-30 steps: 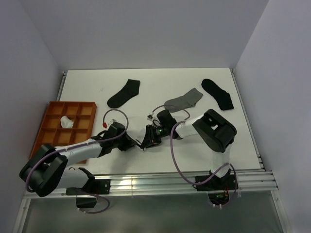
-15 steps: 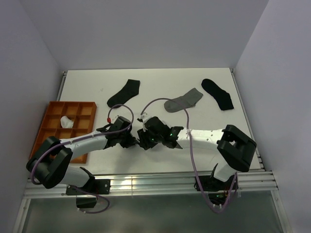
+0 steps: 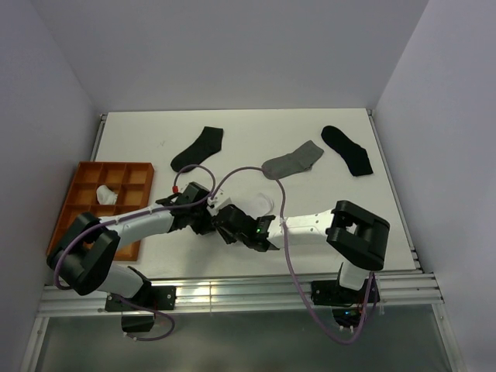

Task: Roll the socks
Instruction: Roll the sock at the center of the board.

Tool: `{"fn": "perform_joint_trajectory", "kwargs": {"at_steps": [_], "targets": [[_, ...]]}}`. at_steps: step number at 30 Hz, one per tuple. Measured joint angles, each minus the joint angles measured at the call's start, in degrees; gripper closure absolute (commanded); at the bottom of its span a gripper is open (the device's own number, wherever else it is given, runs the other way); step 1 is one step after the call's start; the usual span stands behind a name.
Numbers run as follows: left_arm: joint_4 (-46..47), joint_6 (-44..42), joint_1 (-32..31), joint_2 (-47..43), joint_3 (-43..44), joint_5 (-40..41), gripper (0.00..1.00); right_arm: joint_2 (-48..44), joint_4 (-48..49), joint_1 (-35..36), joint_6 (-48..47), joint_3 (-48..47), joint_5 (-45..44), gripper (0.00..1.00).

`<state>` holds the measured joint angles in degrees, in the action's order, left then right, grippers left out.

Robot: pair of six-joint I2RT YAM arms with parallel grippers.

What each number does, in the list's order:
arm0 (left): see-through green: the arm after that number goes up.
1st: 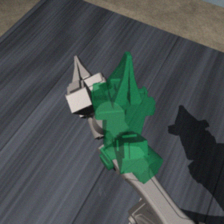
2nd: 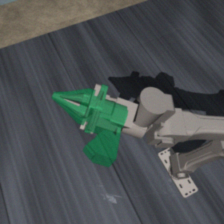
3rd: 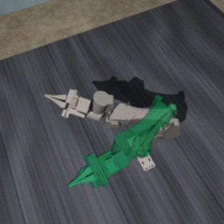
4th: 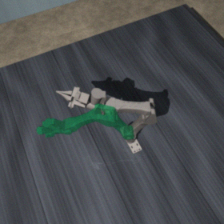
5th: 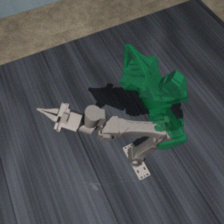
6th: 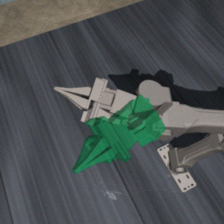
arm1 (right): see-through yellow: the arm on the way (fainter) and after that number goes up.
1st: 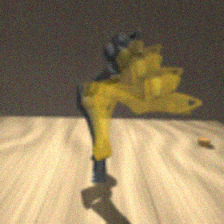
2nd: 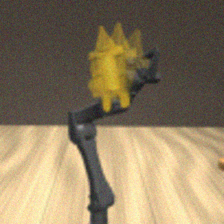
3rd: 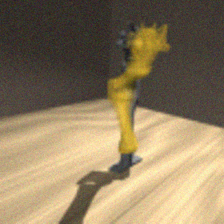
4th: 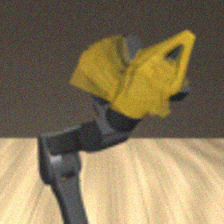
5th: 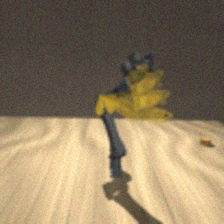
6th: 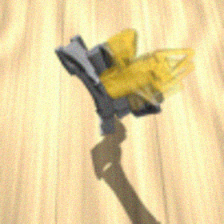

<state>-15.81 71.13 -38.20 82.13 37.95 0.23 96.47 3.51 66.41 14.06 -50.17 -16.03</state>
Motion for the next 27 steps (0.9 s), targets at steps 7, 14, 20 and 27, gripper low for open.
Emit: {"fn": "perform_joint_trajectory", "kwargs": {"at_steps": [7,14,20,27], "targets": [[-0.55,0.02,0.68,0.04,0.02,-0.63,0.78,2.43,1.27,1.36,1.77,-1.33,-4.59,0.61],[-0.94,0.02,0.59,0.26,0.35,-0.37,0.78,1.97,2.05,1.97,3.67,-0.52,-5.35,0.53],[-1.03,-0.04,-0.02,0.33,0.66,0.50,0.78,-2.34,2.97,2.36,2.82,6.10,-2.69,0.38],[-1.81,-0.46,-0.28,0.98,1.60,0.98,0.78,-12.50,7.13,1.03,2.69,12.85,-1.81,0.43]]}}
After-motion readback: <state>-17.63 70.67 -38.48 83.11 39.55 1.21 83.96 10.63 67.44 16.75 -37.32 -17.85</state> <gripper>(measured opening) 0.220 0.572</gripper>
